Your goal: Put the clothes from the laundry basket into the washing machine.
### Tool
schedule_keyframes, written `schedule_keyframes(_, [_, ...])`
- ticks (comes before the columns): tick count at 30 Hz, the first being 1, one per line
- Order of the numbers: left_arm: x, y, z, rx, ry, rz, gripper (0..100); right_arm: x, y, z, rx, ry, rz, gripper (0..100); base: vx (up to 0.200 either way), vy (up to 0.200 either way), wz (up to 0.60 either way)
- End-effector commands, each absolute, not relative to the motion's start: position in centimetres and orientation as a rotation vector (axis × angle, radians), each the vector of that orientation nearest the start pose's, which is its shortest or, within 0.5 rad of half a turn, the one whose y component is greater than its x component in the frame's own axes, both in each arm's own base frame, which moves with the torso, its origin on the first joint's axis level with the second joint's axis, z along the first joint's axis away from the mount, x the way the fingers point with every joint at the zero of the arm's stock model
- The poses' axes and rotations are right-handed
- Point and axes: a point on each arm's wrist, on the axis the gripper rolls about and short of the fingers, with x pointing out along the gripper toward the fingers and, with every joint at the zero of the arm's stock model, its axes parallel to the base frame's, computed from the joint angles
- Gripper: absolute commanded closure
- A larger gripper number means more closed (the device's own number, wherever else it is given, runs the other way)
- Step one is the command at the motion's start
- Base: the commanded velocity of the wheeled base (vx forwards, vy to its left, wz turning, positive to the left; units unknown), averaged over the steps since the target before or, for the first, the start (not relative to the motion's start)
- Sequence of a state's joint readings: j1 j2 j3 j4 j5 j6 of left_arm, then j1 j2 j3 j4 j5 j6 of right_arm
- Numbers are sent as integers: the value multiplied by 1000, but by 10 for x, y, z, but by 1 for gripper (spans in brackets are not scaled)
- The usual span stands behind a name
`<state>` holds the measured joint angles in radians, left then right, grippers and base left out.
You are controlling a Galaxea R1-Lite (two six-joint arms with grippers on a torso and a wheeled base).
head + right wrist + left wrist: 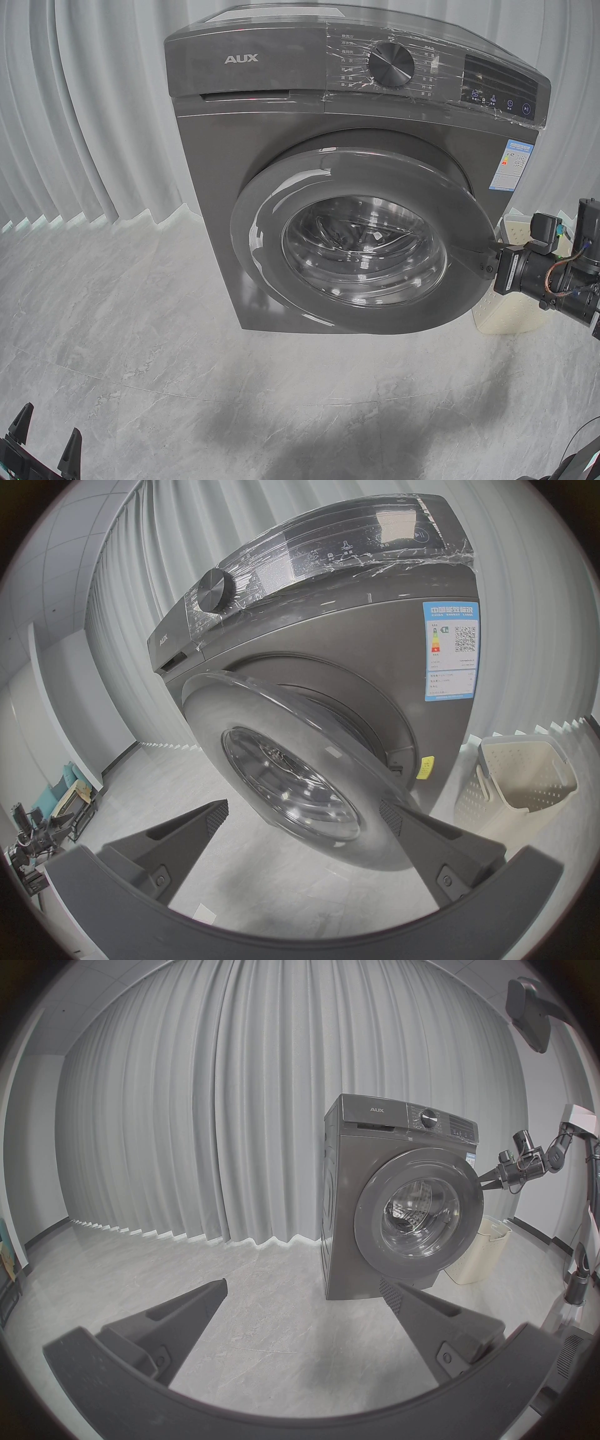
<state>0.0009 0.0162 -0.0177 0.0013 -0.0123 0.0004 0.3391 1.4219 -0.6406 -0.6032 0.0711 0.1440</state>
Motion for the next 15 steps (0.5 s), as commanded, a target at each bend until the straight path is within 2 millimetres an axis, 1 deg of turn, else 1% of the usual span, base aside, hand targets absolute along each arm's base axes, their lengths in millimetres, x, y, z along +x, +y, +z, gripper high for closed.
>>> schedule_keyframes(1, [-23,0,76,2,0,-12,0,239,80,203,121,201,372,0,0,-200,0])
schedule_keyframes(2, [-23,0,76,0,0,-12,0,244,79,203,124,185,366,0,0,-200,0])
schedule_keyframes(5, [-23,0,76,2,0,-12,0,254,78,205,130,125,352,0,0,0,0])
schedule_keyframes(10, [-23,0,75,2,2,-12,0,254,74,204,131,124,339,0,0,0,0])
schedule_keyframes(14, [-23,0,75,2,2,-12,0,246,73,202,128,133,343,0,0,0,0])
schedule_keyframes(15, [-23,0,76,2,0,-12,0,233,72,200,120,144,359,0,0,0,0])
